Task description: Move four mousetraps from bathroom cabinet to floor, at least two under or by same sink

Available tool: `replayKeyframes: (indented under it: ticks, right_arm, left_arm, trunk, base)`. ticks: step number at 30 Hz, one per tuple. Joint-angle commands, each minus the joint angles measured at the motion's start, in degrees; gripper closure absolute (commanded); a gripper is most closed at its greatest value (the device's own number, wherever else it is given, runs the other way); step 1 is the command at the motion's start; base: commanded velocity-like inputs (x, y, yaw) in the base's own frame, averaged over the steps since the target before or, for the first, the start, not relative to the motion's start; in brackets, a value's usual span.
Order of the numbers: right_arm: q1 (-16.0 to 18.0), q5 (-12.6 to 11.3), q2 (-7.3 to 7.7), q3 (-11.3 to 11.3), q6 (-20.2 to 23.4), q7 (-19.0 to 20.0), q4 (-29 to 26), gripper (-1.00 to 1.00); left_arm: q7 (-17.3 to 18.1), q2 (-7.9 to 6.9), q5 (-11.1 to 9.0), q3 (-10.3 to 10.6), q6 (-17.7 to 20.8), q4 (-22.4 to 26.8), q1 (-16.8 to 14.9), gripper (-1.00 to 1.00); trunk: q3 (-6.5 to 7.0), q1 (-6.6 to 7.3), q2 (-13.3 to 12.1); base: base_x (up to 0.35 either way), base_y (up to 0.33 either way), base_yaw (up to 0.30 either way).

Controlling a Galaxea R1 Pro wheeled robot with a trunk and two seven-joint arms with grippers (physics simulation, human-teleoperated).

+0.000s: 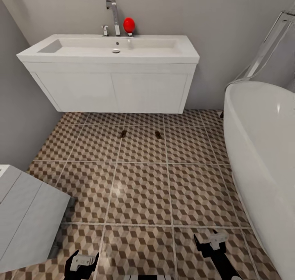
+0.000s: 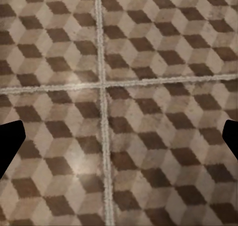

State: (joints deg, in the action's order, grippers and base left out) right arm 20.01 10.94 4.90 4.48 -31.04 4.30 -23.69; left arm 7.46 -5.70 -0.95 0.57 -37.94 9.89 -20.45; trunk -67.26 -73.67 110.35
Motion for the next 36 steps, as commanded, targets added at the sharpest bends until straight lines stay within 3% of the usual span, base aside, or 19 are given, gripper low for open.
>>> replayKeyframes:
  ticks: [1,36]
  right_arm:
    - [0.0,0.3,0.01,0.5,-0.2,0.4,0.0,-1.00]
    - [0.0,0.4,0.12,0.4,-0.2,0.4,1.8,-1.00]
  left_arm:
    - [0.2,0.00,-0.1,0.0,-0.2,-0.3,0.0,-1.00]
    - [-1.2,0.00,-0.3,-0.1,-0.3,-1.0,0.0,-1.00]
  trunk:
    - [0.25,0.23,-0.4]
    - [9.85,7.92,-14.4]
  base:
    - [0.000,0.000,0.000]
    - [0.000,0.000,0.000]
